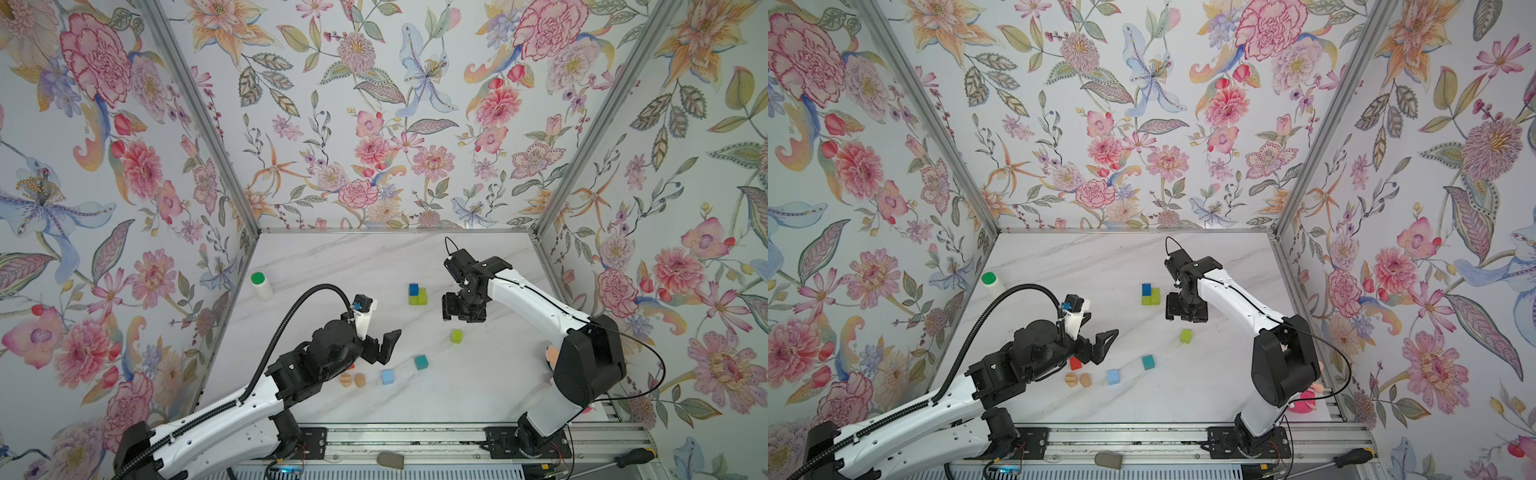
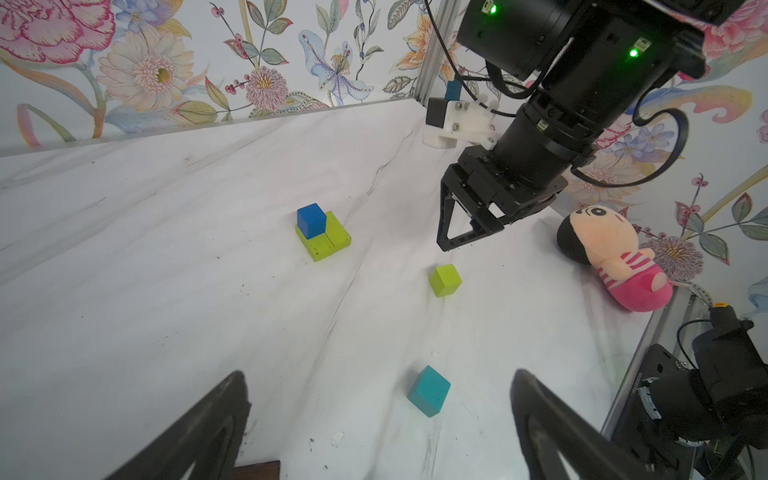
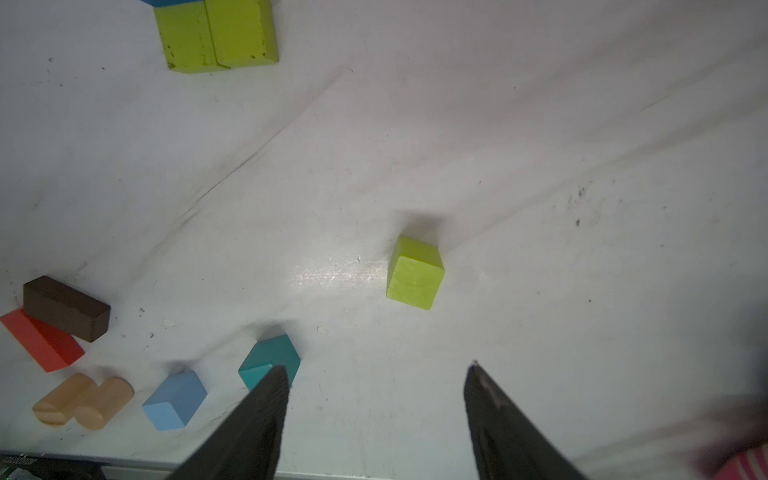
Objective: Build the wood block tower
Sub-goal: 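Move the right gripper over the lime-green cube and lower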
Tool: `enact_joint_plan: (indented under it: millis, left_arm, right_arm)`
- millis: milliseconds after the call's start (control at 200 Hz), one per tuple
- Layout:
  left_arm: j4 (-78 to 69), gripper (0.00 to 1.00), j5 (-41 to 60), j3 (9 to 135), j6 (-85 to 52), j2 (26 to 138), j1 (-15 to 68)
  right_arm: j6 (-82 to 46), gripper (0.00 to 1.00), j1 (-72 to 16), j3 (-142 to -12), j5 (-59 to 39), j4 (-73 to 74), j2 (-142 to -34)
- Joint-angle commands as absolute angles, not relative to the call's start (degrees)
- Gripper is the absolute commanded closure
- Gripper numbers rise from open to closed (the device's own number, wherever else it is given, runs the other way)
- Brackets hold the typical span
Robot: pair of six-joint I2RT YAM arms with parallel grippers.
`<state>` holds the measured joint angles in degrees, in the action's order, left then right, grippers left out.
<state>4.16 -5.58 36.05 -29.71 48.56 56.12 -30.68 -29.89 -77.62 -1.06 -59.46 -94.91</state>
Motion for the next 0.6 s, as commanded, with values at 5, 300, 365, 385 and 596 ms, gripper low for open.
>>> enact_joint_plan:
  millis: [5, 300, 365, 385, 596]
  left_arm:
    - [6.6, 0.01, -11.4, 36.1, -32.4, 47.0, 59.6]
    - [5.7, 0.01, -14.0, 37.1, -32.2, 47.5, 64.9]
    - [5.7, 0.01, -14.0, 37.8, -31.6, 48.4, 65.1]
    - [5.7, 0.01, -13.9, 38.0, -31.4, 48.6, 65.1]
    - [5.6, 0.01, -14.5, 39.2, -29.6, 50.1, 65.2]
  right_arm:
    - [-32.0, 0.27, -30.1, -74.2, -1.1, -57.2, -92.7]
    - [-31.9, 0.26, -28.7, -68.9, -1.8, -54.0, -91.6]
    - [-31.8, 0.27, -28.2, -67.9, -2.2, -53.1, -91.6]
    - [-31.8, 0.27, -28.1, -67.6, -2.3, -52.7, -91.6]
    - [-31.6, 0.40, -27.2, -66.3, -3.2, -50.1, -93.7]
